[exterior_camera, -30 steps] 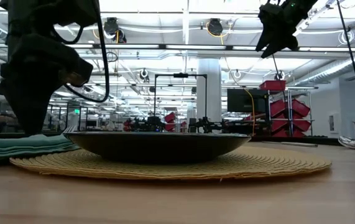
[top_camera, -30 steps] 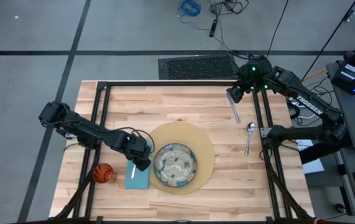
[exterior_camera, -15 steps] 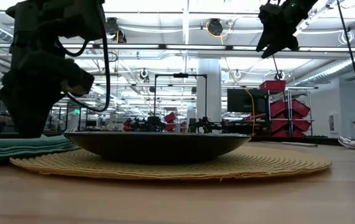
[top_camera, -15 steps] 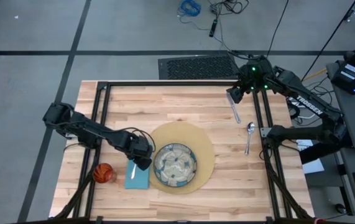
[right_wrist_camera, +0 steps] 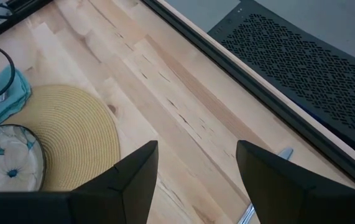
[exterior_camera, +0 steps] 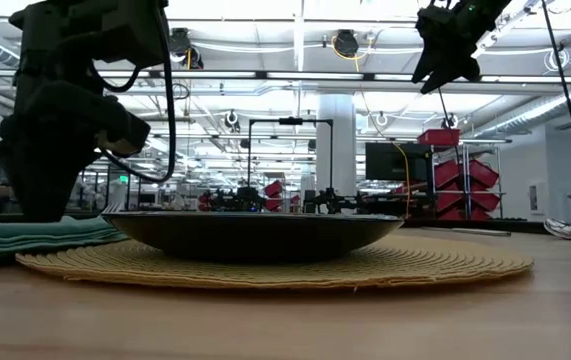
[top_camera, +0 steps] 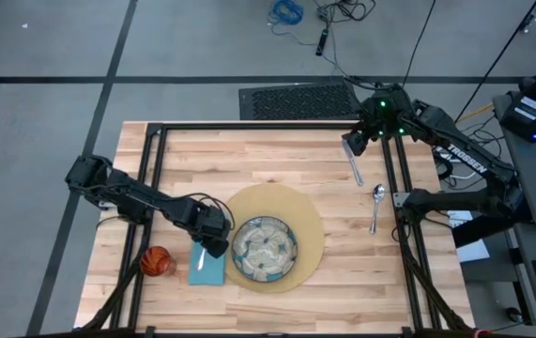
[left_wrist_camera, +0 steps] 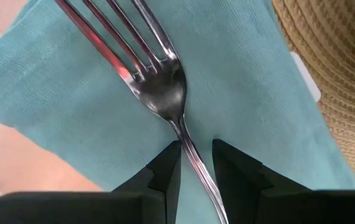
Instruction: Set table place
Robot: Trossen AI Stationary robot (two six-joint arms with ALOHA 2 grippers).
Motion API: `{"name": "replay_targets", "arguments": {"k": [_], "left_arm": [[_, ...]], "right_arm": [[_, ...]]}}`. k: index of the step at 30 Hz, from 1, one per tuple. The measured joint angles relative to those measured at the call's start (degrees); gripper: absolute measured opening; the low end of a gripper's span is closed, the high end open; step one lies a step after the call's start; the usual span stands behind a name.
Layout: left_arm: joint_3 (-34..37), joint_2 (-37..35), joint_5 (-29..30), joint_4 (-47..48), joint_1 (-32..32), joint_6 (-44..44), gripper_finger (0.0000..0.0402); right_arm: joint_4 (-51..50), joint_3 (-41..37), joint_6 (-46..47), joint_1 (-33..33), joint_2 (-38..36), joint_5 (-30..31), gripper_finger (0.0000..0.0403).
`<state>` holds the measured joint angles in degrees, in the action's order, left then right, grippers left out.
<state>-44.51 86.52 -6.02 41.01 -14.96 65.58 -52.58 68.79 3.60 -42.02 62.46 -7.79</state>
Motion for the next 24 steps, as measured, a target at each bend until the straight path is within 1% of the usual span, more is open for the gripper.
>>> {"name": "replay_targets", "arguments": {"k": [3,5,12,17,24], "left_arm": [[0.00,0.00,-0.60,0.01,0.00,0.05,0.0075],[0.00,0.00,-0.66,0.04,0.00,0.05,0.0066],[0.00,-0.02,-0.76,0.02,0.00,0.13,0.0008],[0.00,-0.04,-0.83,0.00,0.00,1.95,0.0002],[-1.40,-0.24,-0.85,0.37,-0.07,7.47,0.0000]], "right_arm": [[0.00,0.00,0.00,0.00,0.00,0.00,0.0208],[0.00,0.00,0.00,0.00,0.00,0.00,0.0208],[-0.02,0.00,0.00,0.02,0.00,0.00,0.0208],[-0.02,0.00,0.00,0.00,0.00,-0.01,0.0208],[-0.02,0.00,0.00,0.00,0.00,-0.02,0.0208]]}}
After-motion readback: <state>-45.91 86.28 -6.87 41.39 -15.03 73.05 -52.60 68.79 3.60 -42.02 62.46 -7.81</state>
